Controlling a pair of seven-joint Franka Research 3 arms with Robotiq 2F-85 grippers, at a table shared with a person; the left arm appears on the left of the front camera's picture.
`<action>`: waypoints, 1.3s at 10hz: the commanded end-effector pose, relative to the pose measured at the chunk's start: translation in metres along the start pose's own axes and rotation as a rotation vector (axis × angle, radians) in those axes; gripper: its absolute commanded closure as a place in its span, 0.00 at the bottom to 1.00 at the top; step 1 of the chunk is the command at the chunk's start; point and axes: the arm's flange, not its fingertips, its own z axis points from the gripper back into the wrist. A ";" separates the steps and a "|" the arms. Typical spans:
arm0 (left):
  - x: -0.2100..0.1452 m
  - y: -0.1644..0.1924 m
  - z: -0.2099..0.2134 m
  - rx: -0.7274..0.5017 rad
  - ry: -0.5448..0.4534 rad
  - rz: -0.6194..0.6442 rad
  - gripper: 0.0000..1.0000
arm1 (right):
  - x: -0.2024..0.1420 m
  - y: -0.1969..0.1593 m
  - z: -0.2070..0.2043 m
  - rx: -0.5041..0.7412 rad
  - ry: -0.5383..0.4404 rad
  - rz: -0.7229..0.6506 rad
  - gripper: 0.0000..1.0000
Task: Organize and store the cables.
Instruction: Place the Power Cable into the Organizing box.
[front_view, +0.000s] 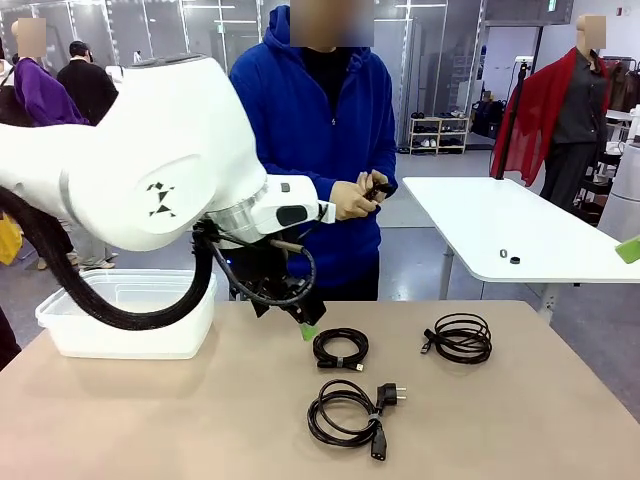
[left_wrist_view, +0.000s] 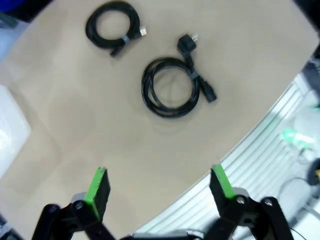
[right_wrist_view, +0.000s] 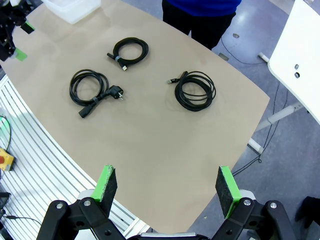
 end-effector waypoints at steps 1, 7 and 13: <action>0.053 -0.024 -0.011 0.040 0.128 -0.087 0.00 | 0.000 0.000 0.000 0.000 0.001 0.000 0.00; 0.116 -0.099 -0.065 0.018 0.164 -0.384 0.00 | 0.000 0.000 0.000 0.000 0.001 0.000 0.00; 0.109 -0.117 -0.097 -0.031 0.178 -0.359 0.00 | 0.000 0.000 0.000 0.000 0.001 0.000 0.00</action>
